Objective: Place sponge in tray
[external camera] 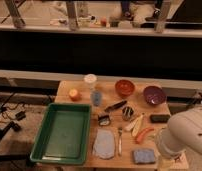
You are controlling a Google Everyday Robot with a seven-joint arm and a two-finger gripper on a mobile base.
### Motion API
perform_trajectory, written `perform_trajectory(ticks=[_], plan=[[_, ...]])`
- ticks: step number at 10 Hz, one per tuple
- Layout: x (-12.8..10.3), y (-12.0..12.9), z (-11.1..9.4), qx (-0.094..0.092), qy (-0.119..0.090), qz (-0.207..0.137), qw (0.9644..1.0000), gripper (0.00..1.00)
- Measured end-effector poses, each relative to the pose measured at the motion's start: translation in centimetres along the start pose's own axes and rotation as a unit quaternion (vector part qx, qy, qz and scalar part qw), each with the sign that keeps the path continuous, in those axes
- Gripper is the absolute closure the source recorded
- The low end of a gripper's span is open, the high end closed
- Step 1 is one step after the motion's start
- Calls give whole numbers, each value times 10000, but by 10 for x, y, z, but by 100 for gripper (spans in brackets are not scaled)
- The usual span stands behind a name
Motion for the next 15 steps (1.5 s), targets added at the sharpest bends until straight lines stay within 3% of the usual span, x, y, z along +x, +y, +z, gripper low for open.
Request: perform_trajectory(ticks=[8,15], plan=[[-4,0,65,-268,7,-107,9996,20],[14,-5,97,-428,-4,-5,9991,20]])
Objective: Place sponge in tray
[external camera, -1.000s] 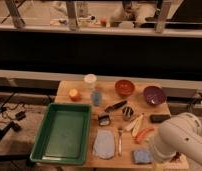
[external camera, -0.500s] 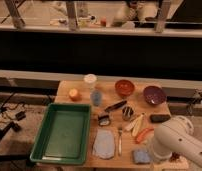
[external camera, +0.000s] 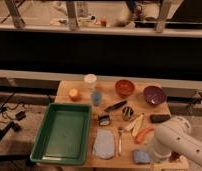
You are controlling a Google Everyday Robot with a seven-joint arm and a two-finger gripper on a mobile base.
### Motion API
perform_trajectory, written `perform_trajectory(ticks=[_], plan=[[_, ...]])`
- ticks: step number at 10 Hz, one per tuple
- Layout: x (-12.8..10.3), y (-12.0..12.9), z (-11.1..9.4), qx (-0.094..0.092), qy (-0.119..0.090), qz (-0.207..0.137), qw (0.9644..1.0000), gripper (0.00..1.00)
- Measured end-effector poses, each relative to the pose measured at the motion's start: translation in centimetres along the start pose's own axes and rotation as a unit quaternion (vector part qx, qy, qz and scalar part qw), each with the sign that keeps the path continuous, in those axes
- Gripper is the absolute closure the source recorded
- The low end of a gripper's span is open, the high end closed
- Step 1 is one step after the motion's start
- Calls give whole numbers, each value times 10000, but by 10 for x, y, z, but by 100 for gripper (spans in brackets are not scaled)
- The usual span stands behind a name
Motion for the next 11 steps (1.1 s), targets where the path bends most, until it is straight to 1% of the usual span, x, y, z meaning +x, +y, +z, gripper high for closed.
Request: perform_trajectory(ticks=[2,6,11], plan=[[1,-2,6,-29,-9,11,10000,20],[7,-7,25,-130,30,52,9999,20],[13,-10,37,-203,91,110,9997,20]])
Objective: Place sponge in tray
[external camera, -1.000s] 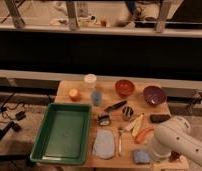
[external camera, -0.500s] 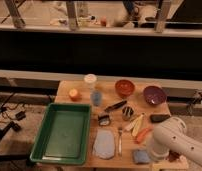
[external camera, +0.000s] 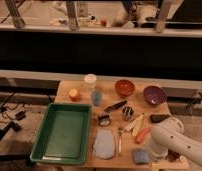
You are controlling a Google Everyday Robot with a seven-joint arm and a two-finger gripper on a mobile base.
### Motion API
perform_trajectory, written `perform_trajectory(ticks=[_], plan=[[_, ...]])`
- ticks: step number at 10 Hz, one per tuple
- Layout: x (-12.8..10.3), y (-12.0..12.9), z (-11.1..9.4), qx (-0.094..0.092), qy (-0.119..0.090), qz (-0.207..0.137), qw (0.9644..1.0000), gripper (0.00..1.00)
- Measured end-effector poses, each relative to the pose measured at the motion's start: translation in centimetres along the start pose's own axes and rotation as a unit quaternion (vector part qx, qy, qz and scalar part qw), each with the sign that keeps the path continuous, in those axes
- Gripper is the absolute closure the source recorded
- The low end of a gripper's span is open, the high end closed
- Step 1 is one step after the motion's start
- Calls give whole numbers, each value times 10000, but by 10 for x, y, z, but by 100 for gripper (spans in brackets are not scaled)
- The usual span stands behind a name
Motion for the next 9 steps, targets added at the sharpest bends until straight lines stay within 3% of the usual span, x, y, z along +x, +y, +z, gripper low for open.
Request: perform_trajectory(ticks=[9], plan=[[0,1,6,-39,-42,8,10000,20]])
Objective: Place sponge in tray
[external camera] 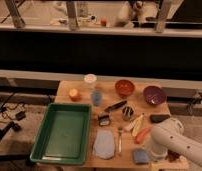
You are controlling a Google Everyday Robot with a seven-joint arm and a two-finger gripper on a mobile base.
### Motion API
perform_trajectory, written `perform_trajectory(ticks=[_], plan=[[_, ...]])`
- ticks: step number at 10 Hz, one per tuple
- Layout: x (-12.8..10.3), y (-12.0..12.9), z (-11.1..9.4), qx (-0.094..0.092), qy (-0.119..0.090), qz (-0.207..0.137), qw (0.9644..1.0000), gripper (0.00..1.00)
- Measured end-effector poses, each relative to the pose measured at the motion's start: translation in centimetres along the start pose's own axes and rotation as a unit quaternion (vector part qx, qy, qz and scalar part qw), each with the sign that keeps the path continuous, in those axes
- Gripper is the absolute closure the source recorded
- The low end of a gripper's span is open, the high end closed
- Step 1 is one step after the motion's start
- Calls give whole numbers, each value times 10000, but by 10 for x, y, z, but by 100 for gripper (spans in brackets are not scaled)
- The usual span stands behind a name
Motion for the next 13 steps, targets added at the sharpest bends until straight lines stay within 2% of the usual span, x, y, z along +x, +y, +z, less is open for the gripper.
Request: perform_trajectory(ticks=[9,12,13], plan=[[0,-5,-3,9,4,40,10000,20],[-1,-3,0,-47,14,22,10000,20],[-1,-1,3,-70,28,18,10000,24]])
